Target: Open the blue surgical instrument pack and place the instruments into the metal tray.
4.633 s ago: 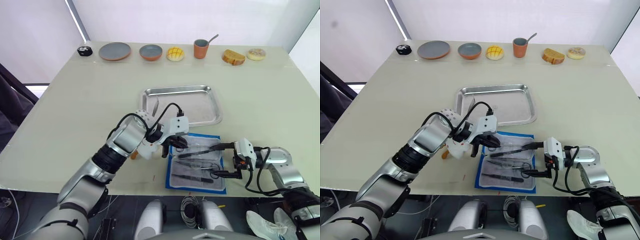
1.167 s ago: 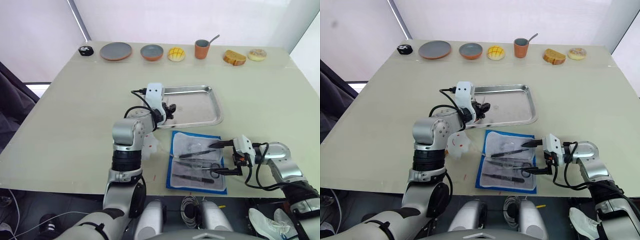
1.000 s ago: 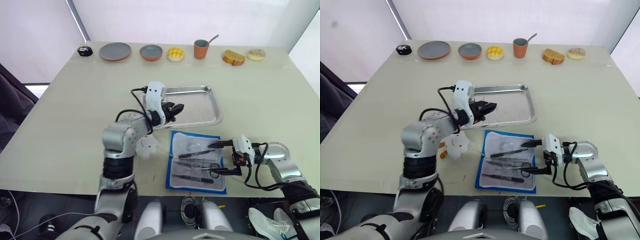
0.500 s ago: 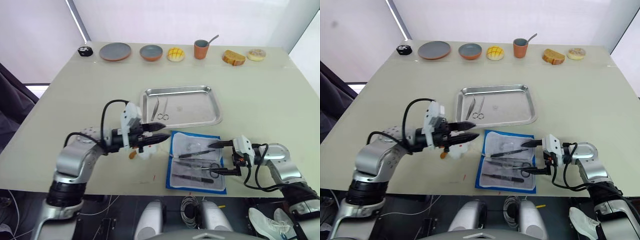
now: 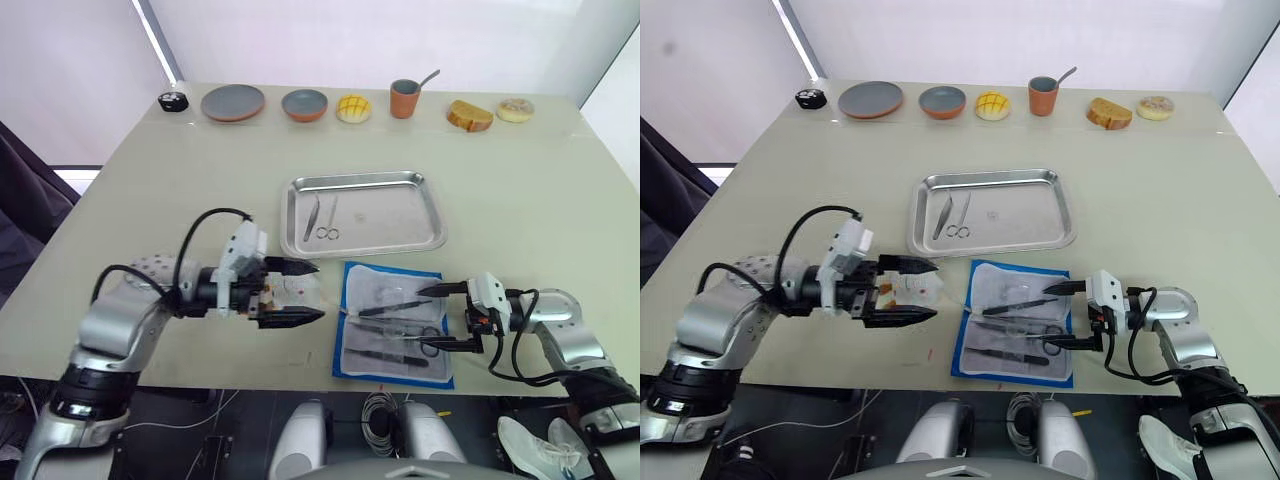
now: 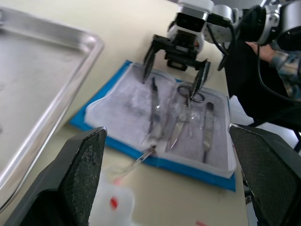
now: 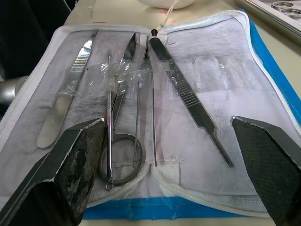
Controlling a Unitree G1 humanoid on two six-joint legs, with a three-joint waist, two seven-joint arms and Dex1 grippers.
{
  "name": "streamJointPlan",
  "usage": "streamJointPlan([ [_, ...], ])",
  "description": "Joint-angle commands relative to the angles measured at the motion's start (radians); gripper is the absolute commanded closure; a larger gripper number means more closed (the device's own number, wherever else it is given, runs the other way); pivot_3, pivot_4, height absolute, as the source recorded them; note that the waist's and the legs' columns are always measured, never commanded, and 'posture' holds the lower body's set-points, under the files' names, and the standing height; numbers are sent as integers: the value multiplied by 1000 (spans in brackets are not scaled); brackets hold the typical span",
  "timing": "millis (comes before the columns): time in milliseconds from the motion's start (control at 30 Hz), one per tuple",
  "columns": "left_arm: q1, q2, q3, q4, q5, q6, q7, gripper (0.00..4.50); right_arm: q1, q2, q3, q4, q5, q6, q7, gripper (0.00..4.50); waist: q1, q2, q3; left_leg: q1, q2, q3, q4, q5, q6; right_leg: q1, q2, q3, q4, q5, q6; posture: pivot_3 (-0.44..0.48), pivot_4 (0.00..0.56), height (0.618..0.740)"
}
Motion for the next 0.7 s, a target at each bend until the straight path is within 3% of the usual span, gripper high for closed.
streamJointPlan([
  [33,-76,-28,-94,1,76,4,61,52,46,0,28,14,-30,36,-6,0,0,0,0,0,0,0,0,0,0,0,0,0,0,0,0,0,150,740],
  [133,-128,-58,-139,35,96,10,75,763,59,1,26,-6,-26,43,-14,0,-2,0,0,0,-1,0,0,0,0,0,1,0,0,0,0,0,150,740],
  [233,-158,-61,-195,82,160,-42,63,1955,70,-1,25,-16,-27,45,-22,0,-3,0,0,0,-1,0,0,0,0,0,2,0,0,0,0,0,150,740],
  [700,-172,-130,-352,184,357,-218,62,1955,74,5,25,-26,-30,51,-47,0,-2,0,0,0,-1,0,0,0,0,0,2,1,0,0,0,0,150,740],
])
